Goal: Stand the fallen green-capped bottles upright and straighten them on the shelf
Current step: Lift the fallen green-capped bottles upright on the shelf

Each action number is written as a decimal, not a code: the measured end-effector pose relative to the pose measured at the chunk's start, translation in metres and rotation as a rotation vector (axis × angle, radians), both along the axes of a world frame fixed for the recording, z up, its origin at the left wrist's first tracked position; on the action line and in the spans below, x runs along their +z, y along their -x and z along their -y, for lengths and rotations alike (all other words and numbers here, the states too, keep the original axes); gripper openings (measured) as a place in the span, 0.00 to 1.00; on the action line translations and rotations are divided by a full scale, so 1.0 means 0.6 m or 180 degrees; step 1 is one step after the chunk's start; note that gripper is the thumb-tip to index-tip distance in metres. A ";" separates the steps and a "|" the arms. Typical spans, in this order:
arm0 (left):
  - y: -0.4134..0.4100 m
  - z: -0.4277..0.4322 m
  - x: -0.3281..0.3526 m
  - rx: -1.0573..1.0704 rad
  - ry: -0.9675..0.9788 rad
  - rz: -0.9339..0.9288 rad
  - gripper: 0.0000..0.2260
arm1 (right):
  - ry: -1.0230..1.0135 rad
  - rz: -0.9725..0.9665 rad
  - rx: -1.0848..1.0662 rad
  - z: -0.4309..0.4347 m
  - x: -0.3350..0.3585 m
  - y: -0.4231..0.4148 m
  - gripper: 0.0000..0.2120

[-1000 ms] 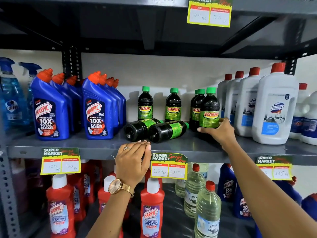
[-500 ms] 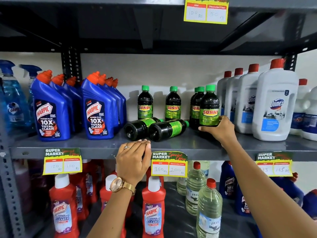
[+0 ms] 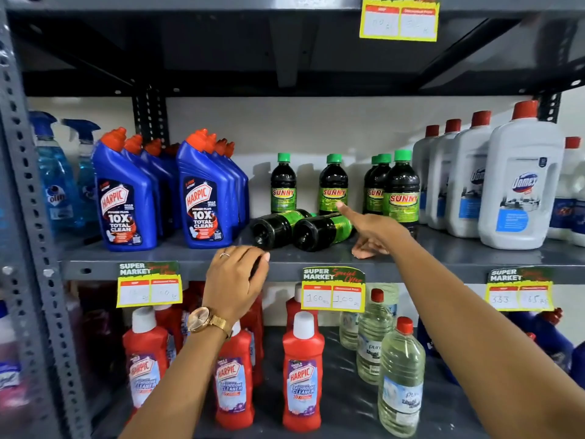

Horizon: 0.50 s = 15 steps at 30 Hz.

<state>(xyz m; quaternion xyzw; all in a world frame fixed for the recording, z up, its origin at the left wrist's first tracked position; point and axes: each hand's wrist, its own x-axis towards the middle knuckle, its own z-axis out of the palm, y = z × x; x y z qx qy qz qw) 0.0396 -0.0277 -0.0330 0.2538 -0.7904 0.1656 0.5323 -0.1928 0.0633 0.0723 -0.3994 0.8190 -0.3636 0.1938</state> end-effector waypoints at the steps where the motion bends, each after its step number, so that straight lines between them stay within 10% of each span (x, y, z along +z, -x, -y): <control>1: 0.000 0.002 0.000 0.0092 0.0007 0.0012 0.15 | -0.0123 0.0022 0.0051 0.009 0.005 0.001 0.49; 15: 0.026 0.028 -0.033 0.0661 0.0346 -0.0279 0.13 | 0.0228 -0.0494 -0.0966 0.062 -0.028 -0.039 0.42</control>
